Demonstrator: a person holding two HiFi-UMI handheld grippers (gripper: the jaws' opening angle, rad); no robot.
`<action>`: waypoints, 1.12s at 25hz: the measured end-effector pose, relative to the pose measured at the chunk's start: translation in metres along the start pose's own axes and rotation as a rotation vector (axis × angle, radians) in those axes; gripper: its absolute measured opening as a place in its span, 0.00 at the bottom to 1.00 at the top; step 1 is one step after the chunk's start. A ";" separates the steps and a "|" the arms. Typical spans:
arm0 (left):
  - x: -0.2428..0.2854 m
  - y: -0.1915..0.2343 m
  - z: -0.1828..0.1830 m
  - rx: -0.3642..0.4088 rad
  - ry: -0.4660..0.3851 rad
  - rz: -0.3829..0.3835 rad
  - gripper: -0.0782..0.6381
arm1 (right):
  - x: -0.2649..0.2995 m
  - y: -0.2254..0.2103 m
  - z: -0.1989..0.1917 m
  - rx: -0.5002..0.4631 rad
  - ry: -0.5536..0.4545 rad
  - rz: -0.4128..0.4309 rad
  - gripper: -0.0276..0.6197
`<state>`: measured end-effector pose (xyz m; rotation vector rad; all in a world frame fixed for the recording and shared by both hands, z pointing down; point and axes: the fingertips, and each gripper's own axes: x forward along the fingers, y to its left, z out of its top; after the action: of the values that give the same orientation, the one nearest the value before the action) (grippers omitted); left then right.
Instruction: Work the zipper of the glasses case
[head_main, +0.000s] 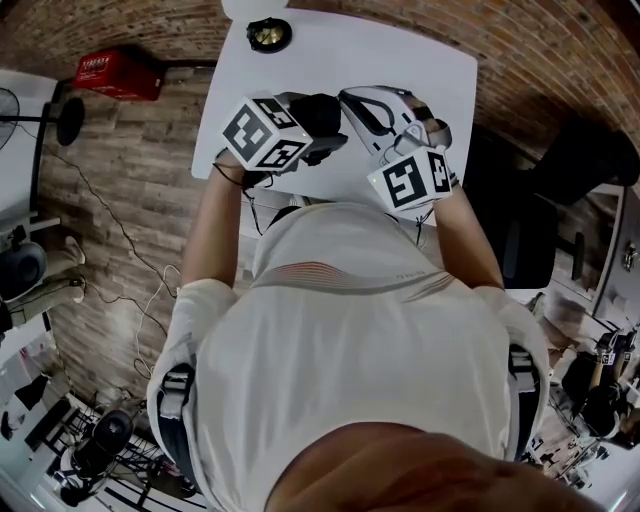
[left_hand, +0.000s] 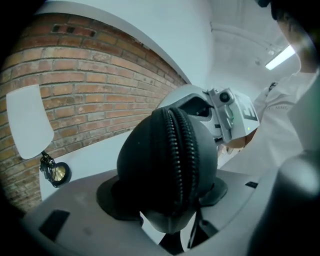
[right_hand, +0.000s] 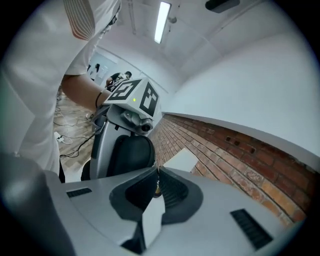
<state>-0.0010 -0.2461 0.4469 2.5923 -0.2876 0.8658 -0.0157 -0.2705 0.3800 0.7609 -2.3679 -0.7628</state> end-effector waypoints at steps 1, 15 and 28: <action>0.003 0.001 -0.005 0.010 0.029 0.010 0.48 | 0.001 0.002 -0.001 -0.021 0.006 0.004 0.14; 0.044 0.018 -0.049 0.123 0.209 0.129 0.48 | 0.003 0.033 -0.021 -0.099 0.069 0.113 0.16; -0.041 0.080 0.027 -0.050 -0.402 0.428 0.48 | -0.015 -0.060 -0.069 0.388 0.092 -0.184 0.15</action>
<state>-0.0442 -0.3269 0.4258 2.6811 -0.9906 0.4403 0.0588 -0.3254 0.3847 1.1601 -2.4127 -0.3281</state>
